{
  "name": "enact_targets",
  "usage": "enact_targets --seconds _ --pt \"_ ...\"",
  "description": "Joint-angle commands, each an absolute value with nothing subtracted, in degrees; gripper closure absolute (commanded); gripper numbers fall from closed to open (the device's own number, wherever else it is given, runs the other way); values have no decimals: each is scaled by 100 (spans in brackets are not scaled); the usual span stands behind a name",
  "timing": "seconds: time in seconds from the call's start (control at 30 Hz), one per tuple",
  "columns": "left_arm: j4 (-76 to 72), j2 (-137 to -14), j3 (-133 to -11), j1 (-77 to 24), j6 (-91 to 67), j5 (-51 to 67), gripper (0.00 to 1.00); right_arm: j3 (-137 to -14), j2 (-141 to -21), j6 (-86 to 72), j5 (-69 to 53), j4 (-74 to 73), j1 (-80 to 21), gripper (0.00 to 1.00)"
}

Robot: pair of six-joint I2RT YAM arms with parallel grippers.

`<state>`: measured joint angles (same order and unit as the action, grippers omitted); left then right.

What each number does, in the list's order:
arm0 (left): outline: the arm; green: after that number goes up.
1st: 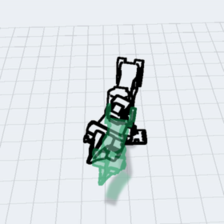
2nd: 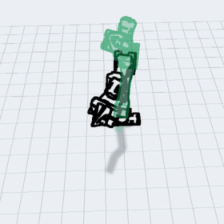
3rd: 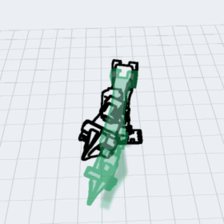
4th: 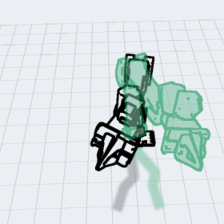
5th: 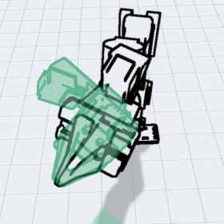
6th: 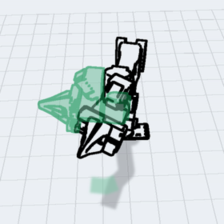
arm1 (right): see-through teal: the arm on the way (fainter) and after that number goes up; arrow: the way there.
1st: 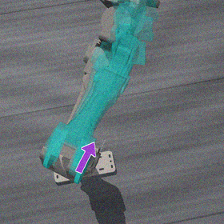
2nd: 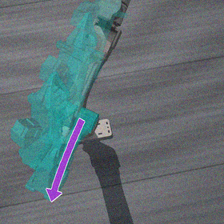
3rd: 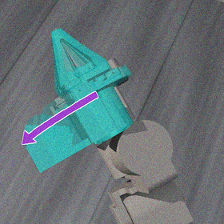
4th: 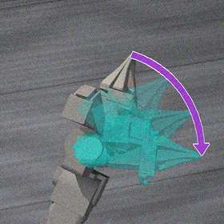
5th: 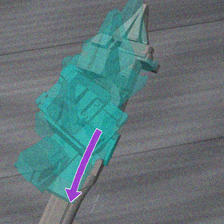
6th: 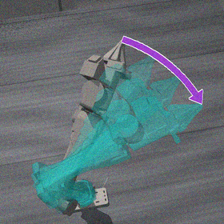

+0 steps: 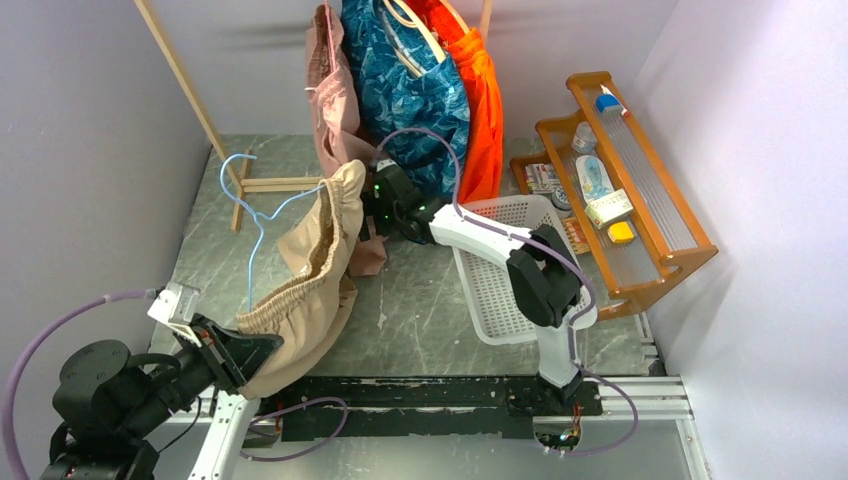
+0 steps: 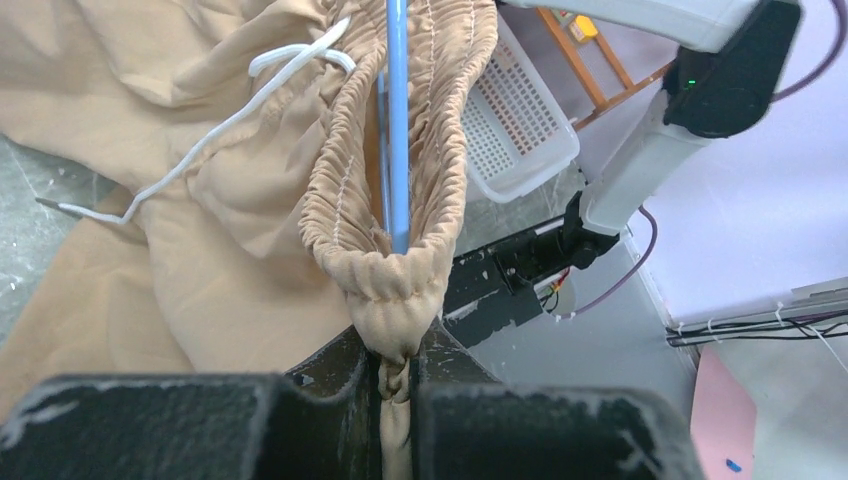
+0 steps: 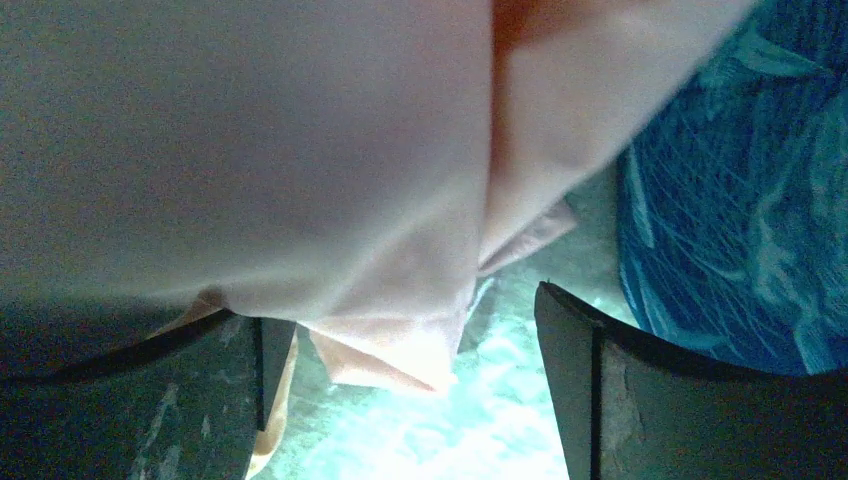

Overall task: Remove the shorts from the hanger
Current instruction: Adjust the shorts on the hanger.

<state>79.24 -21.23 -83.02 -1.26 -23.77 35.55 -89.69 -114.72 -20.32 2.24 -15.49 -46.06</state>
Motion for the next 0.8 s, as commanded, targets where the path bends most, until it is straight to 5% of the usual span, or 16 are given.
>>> enact_targets --seconds 0.0,0.47,0.77 --pt "7746 -2153 -8047 -62 -2339 3652 93 -8436 -10446 -1835 904 -1655 -4738 7" --pt "5583 -2026 -6062 23 -2316 5014 93 -5831 -7403 -2471 2250 -1898 -4706 4" --pt "5341 -2545 -5444 62 -732 5661 93 -5203 -5154 -1741 1071 -1421 -4706 4"
